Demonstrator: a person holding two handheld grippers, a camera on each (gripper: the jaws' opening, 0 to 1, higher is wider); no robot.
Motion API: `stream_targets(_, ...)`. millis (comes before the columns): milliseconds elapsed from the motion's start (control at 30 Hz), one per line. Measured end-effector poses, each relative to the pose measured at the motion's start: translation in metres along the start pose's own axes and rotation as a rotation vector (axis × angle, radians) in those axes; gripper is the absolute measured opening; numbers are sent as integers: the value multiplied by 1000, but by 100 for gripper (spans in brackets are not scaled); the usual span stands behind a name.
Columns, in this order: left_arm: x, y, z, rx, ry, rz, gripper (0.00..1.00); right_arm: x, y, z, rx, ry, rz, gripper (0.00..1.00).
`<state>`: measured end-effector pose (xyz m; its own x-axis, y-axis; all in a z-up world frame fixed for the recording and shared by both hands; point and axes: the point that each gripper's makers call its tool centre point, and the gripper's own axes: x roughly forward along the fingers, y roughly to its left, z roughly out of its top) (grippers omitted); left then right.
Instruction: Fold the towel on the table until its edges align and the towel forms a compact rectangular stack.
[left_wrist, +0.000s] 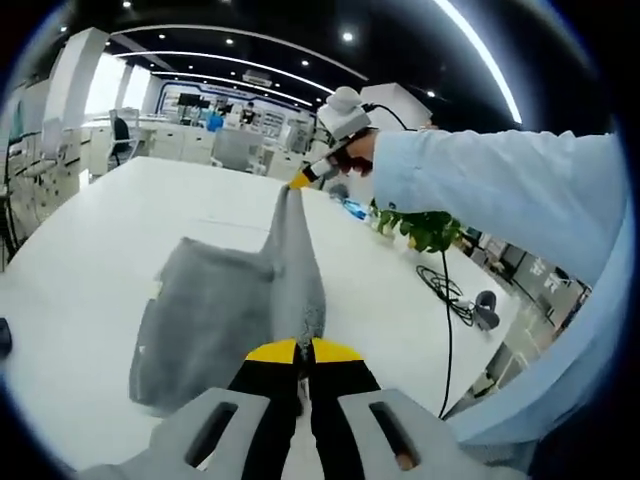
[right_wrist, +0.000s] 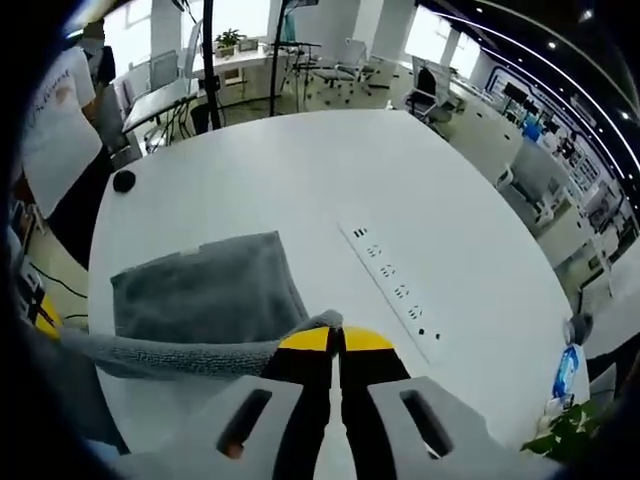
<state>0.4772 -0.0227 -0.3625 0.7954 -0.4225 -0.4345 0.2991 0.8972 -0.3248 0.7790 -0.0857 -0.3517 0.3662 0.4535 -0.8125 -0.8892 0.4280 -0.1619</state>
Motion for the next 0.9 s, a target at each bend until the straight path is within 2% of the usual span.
stream_targets(167, -8, 19, 5, -22, -15, 26, 2, 12, -2, 18, -6, -7, 8, 0)
stream_targets(400, -14, 35, 3, -47, -21, 49, 2, 26, 16, 44, -29, -22, 24, 0)
stream_targets(500, -19, 45, 3, -59, -29, 69, 2, 39, 15, 56, -38, -27, 32, 0)
stream_targets(600, -23, 54, 3, -67, -41, 90, 2, 41, 28, 61, -42, -27, 37, 0)
stream_targets(667, -26, 62, 5, -74, -57, 112, 2, 51, 25, 68, -46, -28, 42, 0)
stream_targets(900, -28, 85, 3, -107, -90, 167, 2, 71, 37, 76, -52, -20, 52, 0)
